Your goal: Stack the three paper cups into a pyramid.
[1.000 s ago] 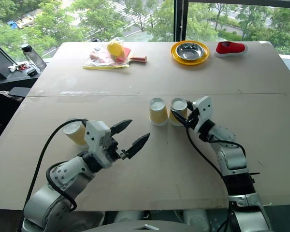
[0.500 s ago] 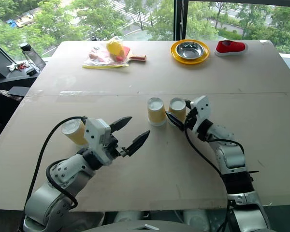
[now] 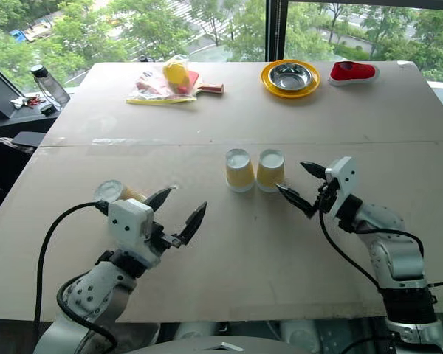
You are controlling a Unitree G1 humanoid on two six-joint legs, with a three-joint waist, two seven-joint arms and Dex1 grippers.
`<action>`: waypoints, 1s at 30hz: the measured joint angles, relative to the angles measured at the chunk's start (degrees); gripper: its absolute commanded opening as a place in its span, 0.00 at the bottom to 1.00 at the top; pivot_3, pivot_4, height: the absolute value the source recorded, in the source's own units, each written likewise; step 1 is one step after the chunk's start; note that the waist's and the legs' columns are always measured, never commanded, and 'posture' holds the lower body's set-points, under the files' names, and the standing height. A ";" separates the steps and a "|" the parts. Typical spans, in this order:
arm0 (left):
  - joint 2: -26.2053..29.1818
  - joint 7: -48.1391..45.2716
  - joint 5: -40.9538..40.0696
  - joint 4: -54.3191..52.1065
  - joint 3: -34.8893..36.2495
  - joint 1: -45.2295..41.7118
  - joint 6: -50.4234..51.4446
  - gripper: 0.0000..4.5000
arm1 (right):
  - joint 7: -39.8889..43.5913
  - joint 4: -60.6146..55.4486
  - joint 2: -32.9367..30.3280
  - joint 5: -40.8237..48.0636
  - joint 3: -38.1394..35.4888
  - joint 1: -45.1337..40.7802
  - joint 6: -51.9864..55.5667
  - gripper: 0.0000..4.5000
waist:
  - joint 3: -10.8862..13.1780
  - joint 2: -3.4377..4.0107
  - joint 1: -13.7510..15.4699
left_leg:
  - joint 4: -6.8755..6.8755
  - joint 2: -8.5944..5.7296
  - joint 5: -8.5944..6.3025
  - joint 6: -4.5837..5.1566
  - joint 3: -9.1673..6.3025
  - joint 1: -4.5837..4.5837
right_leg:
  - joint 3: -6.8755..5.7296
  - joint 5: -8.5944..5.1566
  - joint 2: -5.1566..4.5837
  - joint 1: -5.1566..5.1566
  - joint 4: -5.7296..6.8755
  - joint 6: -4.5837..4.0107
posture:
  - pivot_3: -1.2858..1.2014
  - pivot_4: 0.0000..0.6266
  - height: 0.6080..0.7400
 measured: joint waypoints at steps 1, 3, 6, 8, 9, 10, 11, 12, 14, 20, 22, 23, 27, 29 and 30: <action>-1.02 0.91 0.76 -0.49 0.07 1.67 -0.63 1.00 | 2.16 -0.94 -1.39 1.40 -0.69 1.15 0.02 0.99 | 0.00 0.00 0.01 | 0.00 0.00 0.00 0.00 0.00 0.00 | 0.04 0.00 0.00 0.01 0.00 0.00 | 0.52 0.24 1.00; -4.22 3.77 2.88 -0.94 0.83 6.12 -2.38 1.00 | 9.28 -3.69 -5.07 5.87 -2.68 4.97 -0.08 0.99 | 0.02 -0.05 0.05 | 0.00 0.00 0.00 0.01 -0.01 0.03 | 0.06 0.00 0.03 0.05 -0.03 -0.01 | 0.52 0.24 1.00; -6.84 6.91 5.11 -0.37 2.69 6.63 -3.09 1.00 | 13.10 -6.35 -5.79 10.49 -4.03 6.84 0.22 0.99 | 0.05 -0.09 0.06 | 0.05 -0.01 0.00 0.01 -0.09 0.08 | -0.03 0.01 0.09 0.12 0.03 -0.03 | 0.52 0.24 1.00; -7.92 8.89 6.95 0.41 4.51 5.87 -3.18 1.00 | 14.14 -8.02 -5.86 12.70 -4.05 7.18 0.92 0.99 | 0.03 -0.13 0.05 | 0.12 -0.05 0.00 0.01 -0.08 0.10 | -0.19 0.01 0.13 0.14 0.05 -0.03 | 0.52 0.24 1.00; -8.42 9.74 7.70 0.92 5.41 5.70 -3.18 1.00 | 14.41 -8.47 -5.85 13.57 -4.05 7.18 1.03 0.99 | 0.02 -0.16 0.01 | 0.15 -0.11 0.00 0.01 -0.07 0.09 | -0.19 0.01 0.13 0.14 0.05 -0.03 | 0.52 0.24 1.00; -8.71 10.24 8.35 1.32 5.91 5.60 -3.23 1.00 | 14.46 -8.55 -5.79 14.00 -4.03 7.08 1.06 0.99 | 0.03 -0.23 0.01 | 0.17 -0.15 0.00 0.01 -0.06 0.08 | -0.19 0.01 0.11 0.15 0.04 -0.03 | 0.52 0.24 1.00; -8.89 10.71 9.22 1.77 6.53 5.15 -3.52 1.00 | 14.37 -8.57 -5.58 14.09 -3.94 6.58 1.08 0.99 | 0.06 -0.28 0.02 | 0.18 -0.15 0.00 0.01 -0.06 0.07 | -0.19 0.02 0.10 0.15 0.04 -0.02 | 0.52 0.24 1.00; -8.88 11.01 9.90 2.27 7.37 4.64 -3.87 1.00 | 14.30 -8.66 -5.49 14.12 -3.86 5.89 1.08 0.99 | 0.08 -0.30 0.06 | 0.21 -0.17 0.00 0.01 -0.07 0.04 | -0.21 0.02 0.09 0.15 0.03 -0.02 | 0.52 0.24 1.00; -8.78 11.26 10.99 3.34 8.76 3.40 -4.37 1.00 | 13.91 -9.15 -5.14 14.51 -3.73 4.77 1.20 0.99 | 0.07 -0.31 0.14 | 0.22 -0.18 0.00 0.01 -0.10 0.04 | -0.25 0.02 0.09 0.15 0.04 -0.02 | 0.52 0.24 1.00; -9.16 11.67 12.46 8.67 9.94 -0.77 -4.72 1.00 | 12.43 -11.08 -4.08 15.96 -2.07 3.20 2.42 0.99 | 0.06 -0.37 0.22 | 0.22 -0.17 0.00 0.00 -0.18 -0.02 | -0.36 0.01 0.08 0.15 0.03 -0.02 | 0.52 0.24 1.00; -9.50 12.79 13.82 10.46 9.94 -3.63 -5.12 1.00 | 11.85 -11.14 -3.86 15.98 -1.46 2.15 2.57 0.99 | 0.05 -0.38 0.21 | 0.27 -0.18 0.00 0.00 -0.19 -0.01 | -0.36 0.02 0.08 0.16 0.08 -0.01 | 0.52 0.24 1.00; -9.51 12.99 14.26 10.92 10.01 -4.41 -5.48 1.00 | 11.52 -11.15 -3.86 16.01 -1.44 2.09 2.66 0.99 | 0.04 -0.39 0.21 | 0.27 -0.17 0.00 0.00 -0.19 -0.01 | -0.36 0.02 0.08 0.16 0.07 -0.01 | 0.52 0.24 1.00; -9.43 13.45 14.82 15.41 11.83 -7.09 -6.59 1.00 | 10.89 -11.15 -3.45 16.00 -1.10 2.07 2.93 0.99 | 0.04 -0.39 0.21 | 0.27 -0.16 0.00 0.00 -0.21 -0.01 | -0.39 0.02 0.09 0.15 0.09 -0.01 | 0.52 0.24 1.00; -9.16 13.58 14.83 16.80 12.76 -8.25 -7.09 1.00 | 10.62 -11.18 -3.38 16.00 -0.85 2.07 3.01 0.99 | 0.04 -0.38 0.21 | 0.27 -0.16 0.00 0.00 -0.21 -0.01 | -0.39 0.02 0.08 0.15 0.09 -0.01 | 0.52 0.24 1.00; -8.91 13.58 14.83 17.92 13.23 -9.11 -7.60 1.00 | 10.45 -11.25 -3.31 16.00 -0.75 2.07 3.15 0.99 | 0.04 -0.38 0.21 | 0.28 -0.16 0.00 0.00 -0.21 -0.01 | -0.39 0.02 0.08 0.15 0.10 -0.01 | 0.52 0.24 1.00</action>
